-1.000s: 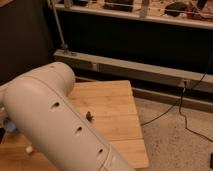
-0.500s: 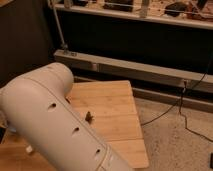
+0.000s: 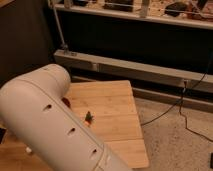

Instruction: Place the white sponge in the ceramic cup

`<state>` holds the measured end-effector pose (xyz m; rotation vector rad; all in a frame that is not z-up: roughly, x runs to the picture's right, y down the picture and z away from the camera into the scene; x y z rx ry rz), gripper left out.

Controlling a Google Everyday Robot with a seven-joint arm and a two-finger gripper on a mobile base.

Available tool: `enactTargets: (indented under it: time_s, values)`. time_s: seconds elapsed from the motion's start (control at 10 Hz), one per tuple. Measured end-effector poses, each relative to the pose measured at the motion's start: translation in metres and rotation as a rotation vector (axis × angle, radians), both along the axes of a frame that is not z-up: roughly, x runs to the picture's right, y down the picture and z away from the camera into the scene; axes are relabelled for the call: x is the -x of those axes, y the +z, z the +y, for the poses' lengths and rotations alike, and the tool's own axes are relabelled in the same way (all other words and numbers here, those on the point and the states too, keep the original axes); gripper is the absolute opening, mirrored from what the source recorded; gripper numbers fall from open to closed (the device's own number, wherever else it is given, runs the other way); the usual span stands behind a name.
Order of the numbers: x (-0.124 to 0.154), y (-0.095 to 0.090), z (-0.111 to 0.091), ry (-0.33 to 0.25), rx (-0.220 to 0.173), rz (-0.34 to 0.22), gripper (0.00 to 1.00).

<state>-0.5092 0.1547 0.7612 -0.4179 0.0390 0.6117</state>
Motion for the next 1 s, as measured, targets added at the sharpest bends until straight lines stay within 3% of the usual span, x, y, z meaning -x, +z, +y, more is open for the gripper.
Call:
enactTargets:
  time_s: [0.4,1.0]
  values:
    - [-0.0045,0.0000,-0.0008,0.005,-0.003,0.006,0.80]
    - [-0.0050,-0.0075,-0.0028,0.031,0.053,0.011,0.80]
